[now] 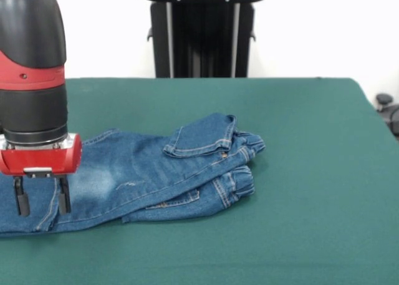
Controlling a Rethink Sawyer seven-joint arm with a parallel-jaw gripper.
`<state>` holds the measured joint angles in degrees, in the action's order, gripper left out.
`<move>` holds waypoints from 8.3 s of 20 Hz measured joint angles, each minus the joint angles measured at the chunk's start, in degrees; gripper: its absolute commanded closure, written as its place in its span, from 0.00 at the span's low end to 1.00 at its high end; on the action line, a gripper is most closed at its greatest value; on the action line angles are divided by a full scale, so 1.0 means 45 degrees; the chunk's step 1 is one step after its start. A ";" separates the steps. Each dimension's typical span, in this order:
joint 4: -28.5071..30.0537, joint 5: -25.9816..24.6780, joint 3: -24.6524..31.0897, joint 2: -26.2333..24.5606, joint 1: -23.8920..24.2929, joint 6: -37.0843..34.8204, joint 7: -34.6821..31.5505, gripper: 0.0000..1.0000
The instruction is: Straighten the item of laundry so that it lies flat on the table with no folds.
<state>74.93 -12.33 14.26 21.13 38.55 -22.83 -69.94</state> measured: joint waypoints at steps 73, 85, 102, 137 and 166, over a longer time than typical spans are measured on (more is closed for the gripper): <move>-0.0261 -0.1112 0.1310 -0.1022 0.1019 0.0382 0.0000 1.00; -0.0221 -0.1123 0.1183 -0.0748 0.0744 0.0383 0.0000 1.00; 0.0061 -0.1120 0.0787 0.1034 -0.0075 0.0381 0.0000 1.00; 0.3061 -0.1120 0.0681 0.2600 0.0434 0.0383 0.0000 0.00; 0.3139 -0.1118 0.0585 0.2411 0.0631 0.0383 0.0000 0.00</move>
<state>89.05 -17.35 16.89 31.97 41.38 -21.10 -69.94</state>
